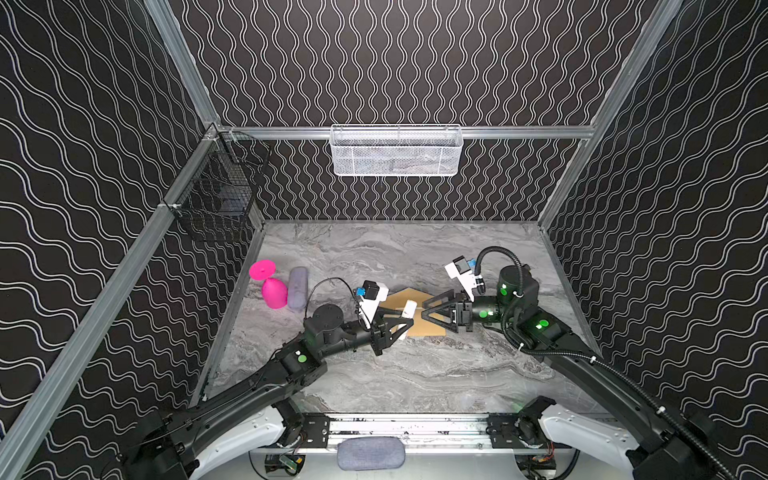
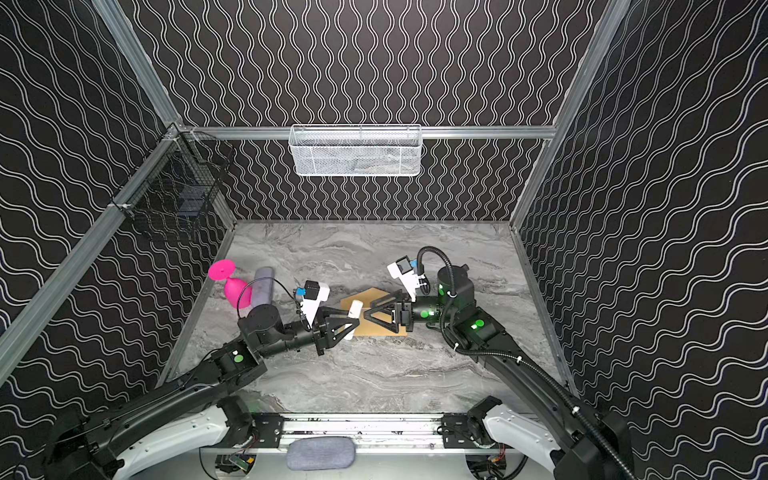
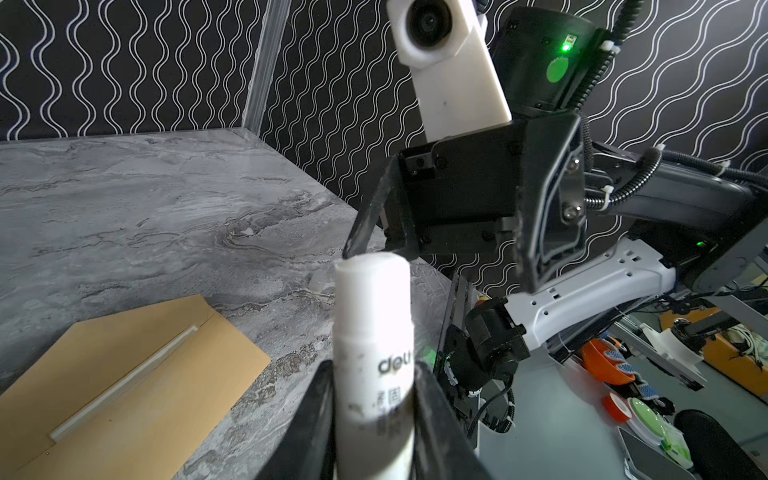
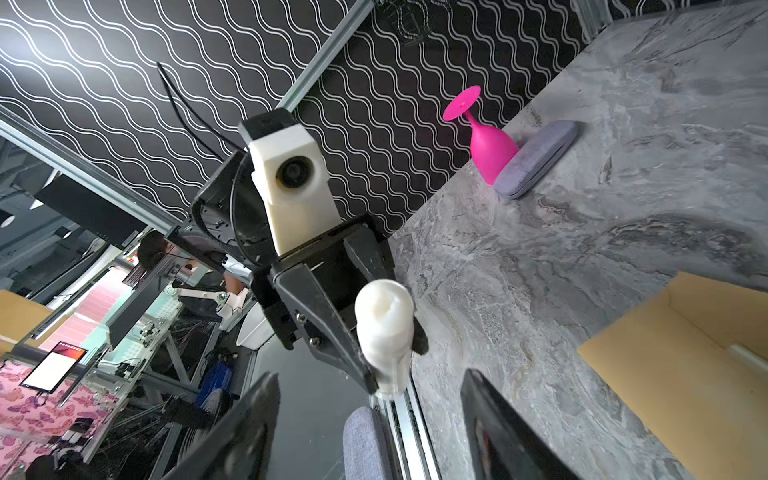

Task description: Place the letter into the envelope and seal it

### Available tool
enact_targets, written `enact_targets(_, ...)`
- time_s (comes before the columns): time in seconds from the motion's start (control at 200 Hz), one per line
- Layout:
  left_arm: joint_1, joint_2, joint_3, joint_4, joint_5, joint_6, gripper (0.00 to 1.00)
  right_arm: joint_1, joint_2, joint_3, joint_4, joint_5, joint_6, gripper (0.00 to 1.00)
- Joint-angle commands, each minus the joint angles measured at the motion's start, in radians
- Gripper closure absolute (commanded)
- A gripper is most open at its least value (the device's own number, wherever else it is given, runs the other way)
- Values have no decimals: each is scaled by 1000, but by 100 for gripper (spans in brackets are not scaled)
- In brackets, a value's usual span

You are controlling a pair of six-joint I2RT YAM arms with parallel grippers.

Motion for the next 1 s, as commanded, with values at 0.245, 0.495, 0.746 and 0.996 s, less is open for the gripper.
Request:
enact_targets(0.245,0,2,-15,77,27,-5,100,82,97,63,112,24,19,45)
enact_targets(0.495,0,-2,-21,85,27,-1,100,116,115,68,114,34,22,60)
enact_targets(0.746,0,1,-21,83,27,3,100,131,106,77,86,50,14,72)
enact_targets(0.996,0,4,-14,66,26,14,86,132,111,127,-25,78,-35,84)
